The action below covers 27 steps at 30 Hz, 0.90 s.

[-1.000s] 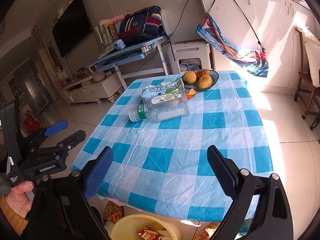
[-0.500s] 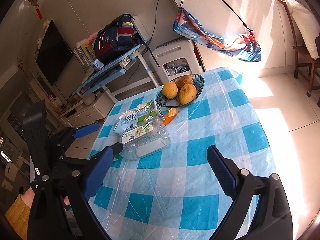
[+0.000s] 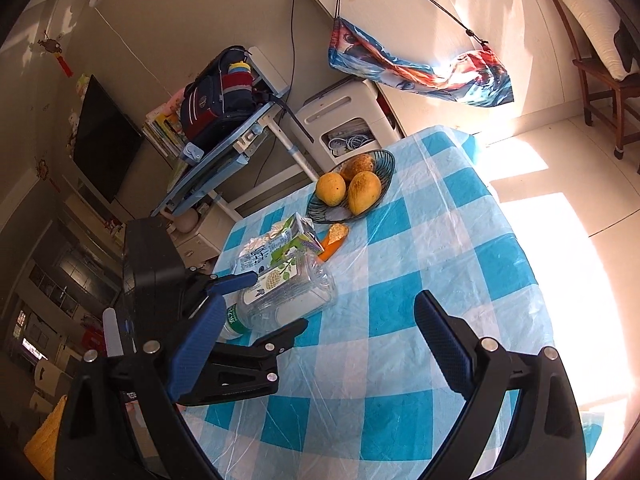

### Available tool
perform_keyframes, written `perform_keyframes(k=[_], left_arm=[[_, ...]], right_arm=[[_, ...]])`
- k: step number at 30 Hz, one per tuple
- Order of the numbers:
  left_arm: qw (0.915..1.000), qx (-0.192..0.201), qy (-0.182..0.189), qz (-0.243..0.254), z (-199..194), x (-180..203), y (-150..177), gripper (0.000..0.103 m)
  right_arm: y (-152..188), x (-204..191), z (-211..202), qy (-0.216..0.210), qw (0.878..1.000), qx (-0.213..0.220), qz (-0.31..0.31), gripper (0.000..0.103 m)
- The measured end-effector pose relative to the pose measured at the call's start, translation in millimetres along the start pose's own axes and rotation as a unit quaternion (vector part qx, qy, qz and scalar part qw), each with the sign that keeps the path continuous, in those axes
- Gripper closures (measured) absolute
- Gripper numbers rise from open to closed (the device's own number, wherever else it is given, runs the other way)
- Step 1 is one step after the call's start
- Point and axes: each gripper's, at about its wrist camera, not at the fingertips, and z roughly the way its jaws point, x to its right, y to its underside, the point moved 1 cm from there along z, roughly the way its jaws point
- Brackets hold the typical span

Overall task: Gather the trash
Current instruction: 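Move left tool to the water bottle while right tool approaches the milk carton, then close left tool on the water bottle while right tool grasps the milk carton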

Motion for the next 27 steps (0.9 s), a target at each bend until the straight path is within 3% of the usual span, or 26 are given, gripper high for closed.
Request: perform_keyframes(k=[2, 6, 8, 12, 18, 23, 25, 27], left_arm=[[0.9999, -0.005, 0.009, 0.000, -3, 1, 0, 0.025], [0.9977, -0.023, 0.062, 0.014, -19, 5, 8, 0.026], [0.9977, -0.032, 0.052, 0.028, -19, 4, 10, 0.027], [0.9989, -0.033, 0.033, 0.001, -9, -14, 6, 0.027], [0.9971, -0.052, 0.052, -0.015, 10, -30, 3, 0.027], [0.9891, -0.095, 0.113, -0.006, 14, -24, 15, 0.037], [0.9872, -0.108, 0.117, 0.012, 13, -15, 18, 0.041], [0.9898, -0.103, 0.097, 0.014, 13, -9, 17, 0.041]], right_arm=[[1, 0, 0, 0.001, 1.000, -0.001, 0.003, 0.012], [2, 3, -1, -0.002, 1.000, 0.001, 0.011, 0.012], [2, 2, -1, -0.004, 1.000, 0.002, 0.013, 0.012], [4, -2, -2, -0.009, 1.000, 0.002, 0.011, 0.012], [6, -1, -2, -0.010, 1.000, 0.000, 0.012, 0.012], [2, 2, -2, -0.016, 1.000, 0.001, 0.020, 0.012], [1, 1, -1, -0.019, 1.000, 0.001, 0.019, 0.012], [1, 2, 0, -0.022, 1.000, -0.002, 0.021, 0.012]])
